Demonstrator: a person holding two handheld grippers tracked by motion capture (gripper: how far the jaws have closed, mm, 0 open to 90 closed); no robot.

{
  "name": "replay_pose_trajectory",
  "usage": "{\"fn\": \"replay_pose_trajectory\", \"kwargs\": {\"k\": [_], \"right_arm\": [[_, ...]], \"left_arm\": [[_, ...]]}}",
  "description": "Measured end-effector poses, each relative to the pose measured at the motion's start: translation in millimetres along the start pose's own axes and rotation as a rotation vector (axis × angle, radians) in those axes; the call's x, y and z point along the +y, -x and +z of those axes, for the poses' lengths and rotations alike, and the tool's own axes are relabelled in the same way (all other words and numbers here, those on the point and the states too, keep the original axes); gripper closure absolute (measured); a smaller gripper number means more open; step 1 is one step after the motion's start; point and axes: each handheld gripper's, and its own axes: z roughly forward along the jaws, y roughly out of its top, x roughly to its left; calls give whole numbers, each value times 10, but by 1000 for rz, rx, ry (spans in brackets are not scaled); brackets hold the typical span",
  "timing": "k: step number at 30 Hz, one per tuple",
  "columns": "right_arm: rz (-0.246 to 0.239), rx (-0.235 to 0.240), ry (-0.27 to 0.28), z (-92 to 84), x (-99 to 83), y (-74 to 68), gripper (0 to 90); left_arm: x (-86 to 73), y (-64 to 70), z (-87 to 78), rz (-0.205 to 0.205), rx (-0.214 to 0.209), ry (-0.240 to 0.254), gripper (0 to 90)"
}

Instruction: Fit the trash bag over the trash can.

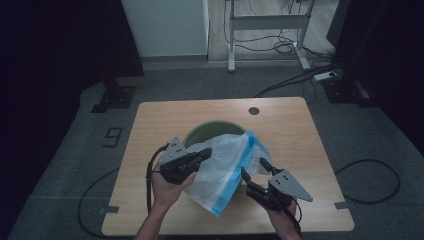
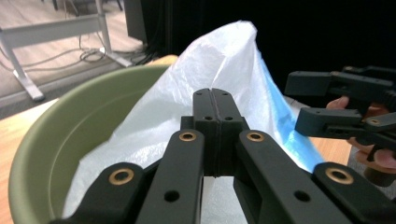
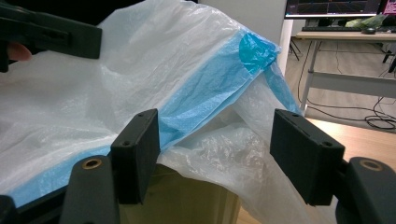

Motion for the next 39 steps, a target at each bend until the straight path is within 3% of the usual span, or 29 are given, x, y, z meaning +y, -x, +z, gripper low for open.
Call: {"fn": "replay_pose_trajectory", "kwargs": {"k": [8,15,25,28,33,39], "right_arm": [[12,-9,9,-28,36,66,337],[11,24,22,18,143,95,389],[5,13,80,73,405,158,432],[29,63,64,164,386,192,496],[55,120,59,237,341,170,527],[56,158,49,279,341,127,553]], "left_arm": [[-57,-120,-283,-70,-70,126,900],[-129,-160,-339,-79,-86,148,900],[-164,-161,-325,-90,-90,162,900],[-160,-160,-332,-93,-92,169,900],[-175,-166,-331,-97,-89,171,900],[-194,-188,-352,-106,-85,179,900]]}}
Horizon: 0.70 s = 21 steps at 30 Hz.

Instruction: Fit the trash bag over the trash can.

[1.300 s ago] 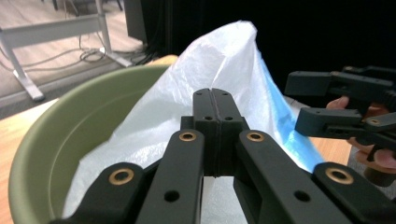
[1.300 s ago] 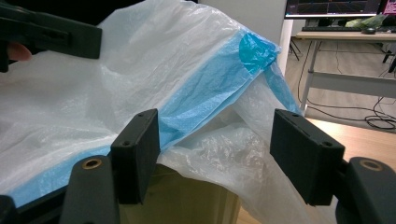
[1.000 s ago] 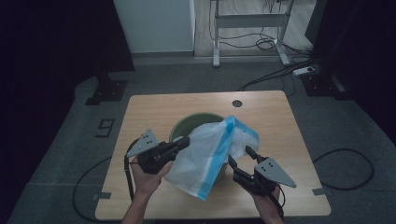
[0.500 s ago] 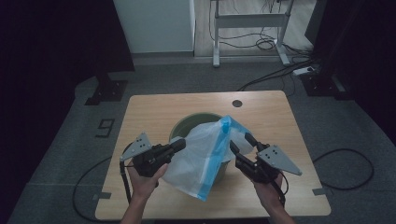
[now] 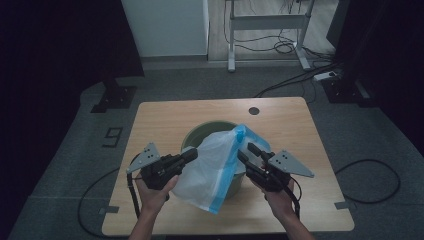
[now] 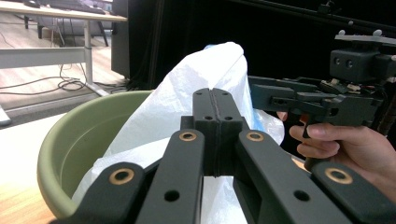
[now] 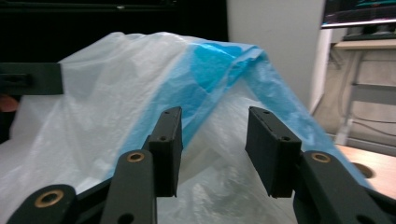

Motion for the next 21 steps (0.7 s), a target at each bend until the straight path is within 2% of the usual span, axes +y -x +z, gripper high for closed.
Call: {"fn": "replay_pose_trajectory", "kwargs": {"k": [3,7,13,15,17,21], "right_arm": [[-6,7,4,4,17,-30,562],[-12,18,-8,22,6,-41,646],[18,92,-16,69,-52,-24,778],[17,90,-16,75,-52,-25,801],[17,91,-18,82,-48,-22,875],[5,75,-20,73,-42,-27,890]], "left_arm": [[-10,-8,-8,-8,-3,6,900],[-4,-11,-29,-12,-6,16,900],[-13,-14,-20,-19,-10,21,900],[-14,-15,-19,-19,-10,22,900],[-17,-17,-20,-20,-6,26,900],[-24,-22,-26,-24,1,33,900]]}}
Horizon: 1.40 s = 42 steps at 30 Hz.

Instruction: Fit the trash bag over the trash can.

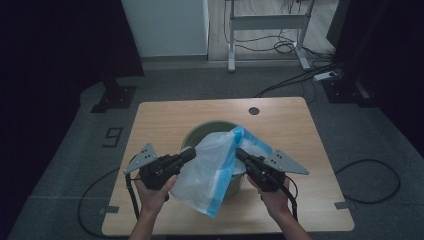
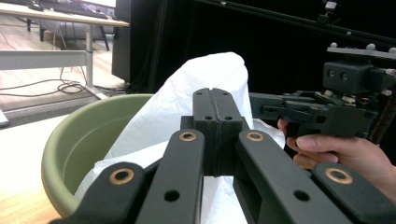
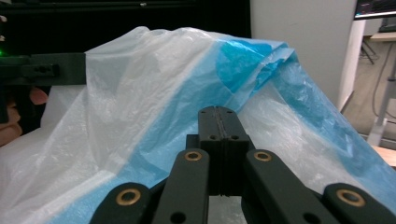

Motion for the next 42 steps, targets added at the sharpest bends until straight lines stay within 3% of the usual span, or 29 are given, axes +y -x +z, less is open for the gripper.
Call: {"fn": "replay_pose_trajectory", "kwargs": {"k": [3,16,22,23,26,29,34,39,40,41,42], "right_arm": [[-24,-27,-3,-31,-3,-9,892],[-33,-82,-2,-194,-19,117,893],[-24,-60,3,-279,-13,132,891],[-22,-57,7,-280,-2,125,880],[-26,-48,17,-250,38,100,737],[-23,-47,19,-199,67,75,672],[29,-38,1,-38,83,53,570],[83,-11,-10,47,58,56,580],[74,-5,-14,65,53,39,660],[74,-5,-14,65,53,39,660],[68,0,-17,72,55,33,716]], "left_arm": [[-8,-9,-16,-3,8,7,900],[-33,-108,-150,-33,55,49,900],[-62,-129,-173,-51,54,58,900],[-65,-126,-171,-51,53,58,900],[-69,-120,-164,-52,51,57,900],[-72,-121,-153,-51,49,57,900],[-92,-120,-136,-56,42,57,900],[-102,-123,-147,-58,45,60,900],[-103,-127,-150,-57,46,60,900],[-103,-130,-152,-59,47,62,900],[-102,-134,-152,-60,49,64,900]]}}
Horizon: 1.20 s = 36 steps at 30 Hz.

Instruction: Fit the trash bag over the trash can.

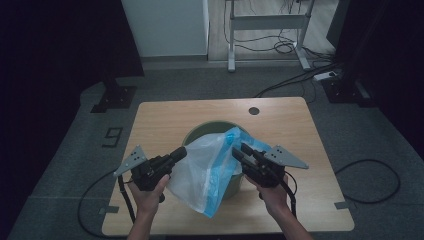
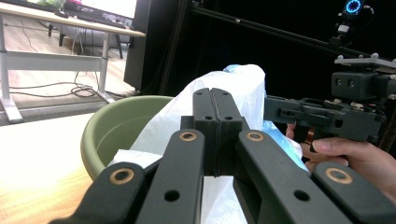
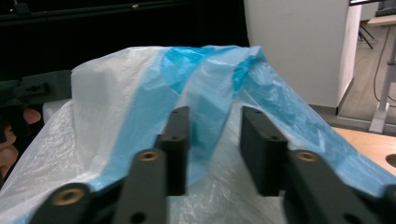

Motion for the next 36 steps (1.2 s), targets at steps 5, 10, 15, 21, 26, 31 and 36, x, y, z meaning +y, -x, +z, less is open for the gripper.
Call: {"fn": "replay_pose_trajectory", "kwargs": {"k": [5,10,15,21,26,31,36], "right_arm": [[-48,-2,2,-16,21,-13,890],[-56,-24,8,-79,50,68,891],[-70,-52,8,-144,70,193,891],[-84,-99,8,-224,87,330,890],[-145,-161,-16,-192,218,440,890],[-138,-210,19,-152,408,538,890],[-120,-254,52,-132,477,647,891]], "left_arm": [[2,-18,7,1,13,6,900],[9,-71,34,-7,40,2,900],[34,-165,79,-26,65,4,900],[58,-255,99,-49,78,21,900],[153,-356,168,-43,115,9,900],[297,-482,229,-40,145,16,900],[360,-516,201,-33,142,51,900]]}}
